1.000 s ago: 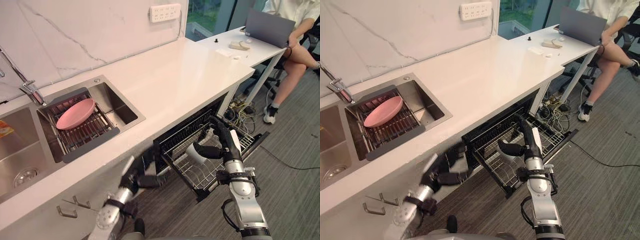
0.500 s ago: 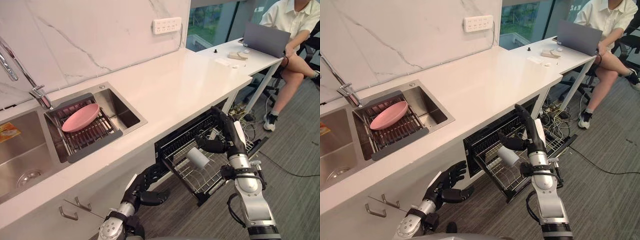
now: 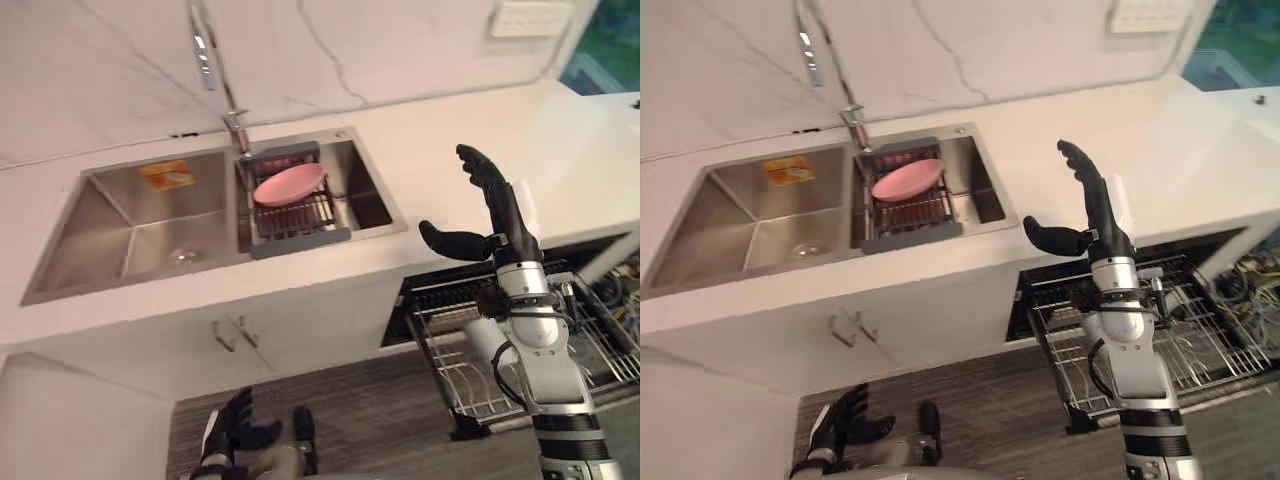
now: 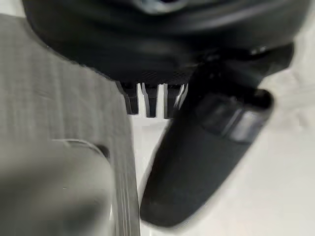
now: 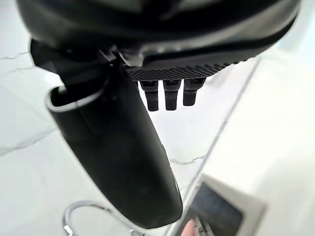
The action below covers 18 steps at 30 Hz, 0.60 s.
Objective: Walk over to the sink, pick up the cup, carry it to the dishwasher, place the cup inside the dishwasher, then close the dishwasher door
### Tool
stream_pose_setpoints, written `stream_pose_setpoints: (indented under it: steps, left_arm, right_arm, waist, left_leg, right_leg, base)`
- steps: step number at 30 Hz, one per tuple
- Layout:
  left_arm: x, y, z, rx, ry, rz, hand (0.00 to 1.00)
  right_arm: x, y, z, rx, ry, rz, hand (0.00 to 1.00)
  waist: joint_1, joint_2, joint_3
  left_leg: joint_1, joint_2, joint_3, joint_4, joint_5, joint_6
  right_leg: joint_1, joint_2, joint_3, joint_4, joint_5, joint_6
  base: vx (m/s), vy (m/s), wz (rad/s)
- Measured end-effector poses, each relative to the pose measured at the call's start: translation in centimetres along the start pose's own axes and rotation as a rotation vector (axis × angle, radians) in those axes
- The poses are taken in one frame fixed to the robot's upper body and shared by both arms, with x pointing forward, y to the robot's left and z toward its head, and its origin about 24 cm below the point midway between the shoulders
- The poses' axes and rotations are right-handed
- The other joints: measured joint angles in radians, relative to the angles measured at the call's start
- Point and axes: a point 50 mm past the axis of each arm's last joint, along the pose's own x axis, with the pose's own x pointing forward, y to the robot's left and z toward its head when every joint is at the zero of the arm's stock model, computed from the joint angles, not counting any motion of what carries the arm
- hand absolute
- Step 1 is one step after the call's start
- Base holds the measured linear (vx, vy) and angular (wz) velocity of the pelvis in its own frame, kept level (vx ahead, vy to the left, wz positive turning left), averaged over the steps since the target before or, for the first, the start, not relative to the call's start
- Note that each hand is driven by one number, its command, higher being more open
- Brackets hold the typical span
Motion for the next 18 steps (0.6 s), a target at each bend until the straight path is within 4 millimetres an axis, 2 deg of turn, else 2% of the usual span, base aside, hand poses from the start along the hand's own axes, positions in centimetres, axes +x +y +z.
stream_pose_setpoints:
  steps: [1, 2, 3, 4, 5, 6, 7, 8, 9, 10, 11, 12, 13, 14, 15, 18]
  left_arm:
    - [-0.2, 0.1, -0.5, 0.006, 0.020, 0.004, 0.90]
    - [-0.1, 0.4, -1.0, 0.013, 0.042, 0.011, 0.90]
    - [-0.1, 0.5, -1.0, 0.017, 0.046, 0.015, 0.90]
    - [0.0, 0.7, -0.9, 0.025, 0.042, 0.017, 0.90]
    - [0.2, 0.8, -0.7, 0.044, 0.038, 0.015, 0.90]
    - [0.3, 1.0, -0.5, 0.052, 0.036, 0.019, 0.90]
    - [0.5, 1.3, -0.4, 0.069, 0.040, 0.027, 0.90]
    - [0.6, 1.3, -0.4, 0.069, 0.044, 0.027, 0.90]
    - [0.7, 1.1, -0.4, 0.070, 0.045, 0.024, 0.90]
    - [0.8, 1.1, -0.3, 0.073, 0.046, 0.022, 0.90]
    - [0.9, 1.1, -0.4, 0.076, 0.050, 0.022, 0.90]
    - [1.0, 1.4, -0.3, 0.099, 0.051, 0.020, 0.90]
    - [1.0, 1.0, -0.6, 0.107, 0.067, 0.013, 0.90]
    - [0.9, 1.0, -0.7, 0.107, 0.068, 0.012, 0.90]
    - [0.8, 1.1, -0.8, 0.107, 0.069, 0.015, 0.90]
    - [0.5, 1.5, -1.4, 0.101, 0.086, 0.033, 0.90]
  right_arm:
    - [0.0, 0.1, -0.1, -0.003, 0.002, 0.004, 0.90]
    - [0.0, 0.5, -0.4, -0.008, 0.017, 0.020, 0.90]
    - [0.1, 0.9, -0.9, -0.020, 0.038, 0.044, 0.90]
    - [0.1, 1.0, -1.3, -0.027, 0.052, 0.054, 0.90]
    - [0.0, 1.4, -1.9, -0.041, 0.080, 0.077, 0.90]
    - [-0.1, 1.6, -2.3, -0.052, 0.096, 0.097, 0.90]
    - [-0.1, 1.6, -2.6, -0.071, 0.101, 0.120, 0.90]
    - [0.0, 1.5, -2.5, -0.087, 0.097, 0.132, 0.90]
    - [0.4, 1.1, -2.3, -0.123, 0.079, 0.152, 0.90]
    - [0.7, 0.5, -2.1, -0.153, 0.064, 0.159, 0.90]
    - [0.9, 0.2, -2.0, -0.166, 0.058, 0.160, 0.90]
    - [1.2, -0.2, -1.8, -0.186, 0.046, 0.162, 0.90]
    - [1.2, -0.5, -2.0, -0.203, 0.055, 0.167, 0.90]
    - [1.3, -0.6, -2.0, -0.204, 0.056, 0.168, 0.90]
    - [1.6, -0.4, -1.8, -0.203, 0.044, 0.173, 0.90]
    - [1.7, -0.4, -2.5, -0.216, 0.074, 0.204, 0.90]
  waist:
    - [0.001, -0.002, 0.001]
    - [-0.001, -0.011, 0.007]
    - [-0.006, -0.012, 0.008]
    - [-0.011, -0.009, 0.009]
    - [-0.023, -0.007, 0.016]
    - [-0.029, -0.013, 0.025]
    - [-0.031, -0.018, 0.034]
    - [-0.033, -0.019, 0.033]
    - [-0.037, -0.019, 0.033]
    - [-0.045, -0.021, 0.033]
    - [-0.047, -0.026, 0.031]
    - [-0.048, -0.045, 0.029]
    - [-0.052, -0.030, 0.020]
    - [-0.044, -0.025, 0.014]
    - [-0.027, -0.006, 0.004]
    - [-0.022, -0.008, 0.006]
  left_leg:
    - [0.001, -0.013, 0.001, 0.020, -0.041, 0.003]
    - [0.022, -0.042, 0.003, 0.031, -0.074, 0.017]
    - [0.033, -0.056, -0.006, 0.029, -0.088, 0.037]
    - [0.040, -0.059, -0.018, 0.028, -0.093, 0.042]
    - [0.060, -0.060, -0.057, 0.024, -0.099, 0.045]
    - [0.080, -0.060, -0.083, 0.010, -0.099, 0.044]
    - [0.103, -0.060, -0.114, -0.006, -0.097, 0.041]
    - [0.110, -0.061, -0.129, -0.013, -0.096, 0.039]
    - [0.122, -0.067, -0.161, -0.027, -0.087, 0.024]
    - [0.127, -0.079, -0.196, -0.031, -0.083, 0.017]
    - [0.127, -0.091, -0.215, -0.027, -0.083, 0.014]
    - [0.127, -0.119, -0.237, -0.011, -0.084, 0.012]
    - [0.118, -0.114, -0.265, 0.011, -0.091, 0.002]
    - [0.113, -0.107, -0.271, 0.010, -0.095, -0.004]
    - [0.104, -0.089, -0.274, -0.001, -0.098, -0.010]
    - [0.109, -0.063, -0.298, -0.037, -0.083, -0.032]
  right_leg:
    - [-0.005, -0.027, -0.001, 0.054, -0.028, 0.003]
    - [-0.022, -0.082, 0.017, 0.177, -0.053, -0.020]
    - [-0.091, -0.129, 0.073, 0.342, -0.033, -0.089]
    - [-0.131, -0.137, 0.120, 0.422, -0.009, -0.130]
    - [-0.179, -0.108, 0.234, 0.496, -0.033, -0.124]
    - [-0.202, -0.068, 0.308, 0.498, -0.060, -0.110]
    - [-0.232, -0.016, 0.390, 0.469, -0.076, -0.103]
    - [-0.249, 0.007, 0.428, 0.446, -0.076, -0.102]
    - [-0.282, 0.051, 0.502, 0.386, -0.073, -0.092]
    - [-0.298, 0.083, 0.559, 0.310, -0.059, -0.068]
    - [-0.303, 0.088, 0.577, 0.265, -0.042, -0.061]
    - [-0.311, 0.080, 0.595, 0.191, 0.045, -0.041]
    - [-0.294, 0.083, 0.574, 0.185, 0.052, -0.022]
    - [-0.290, 0.092, 0.568, 0.167, 0.054, -0.025]
    - [-0.283, 0.110, 0.560, 0.129, 0.064, -0.036]
    - [-0.249, 0.138, 0.528, 0.055, 0.103, -0.046]
  base:
    - [0.20, 0.162, 0.03]
    - [0.21, 0.167, 0.16]
    - [0.22, 0.194, 0.22]
    - [0.18, 0.151, 0.49]
    - [0.15, 0.104, 0.66]
    - [0.16, 0.047, 0.83]
    - [0.16, 0.027, 0.68]
    - [0.19, -0.002, 0.74]
    - [0.16, -0.015, 0.89]
    - [0.20, -0.042, 0.98]
    - [0.17, -0.080, 1.03]
    - [0.21, -0.133, 1.01]
    - [0.18, -0.128, 0.81]
    - [0.19, -0.134, 0.41]
    - [0.15, -0.106, -0.01]
    - [0.17, -0.135, 0.10]
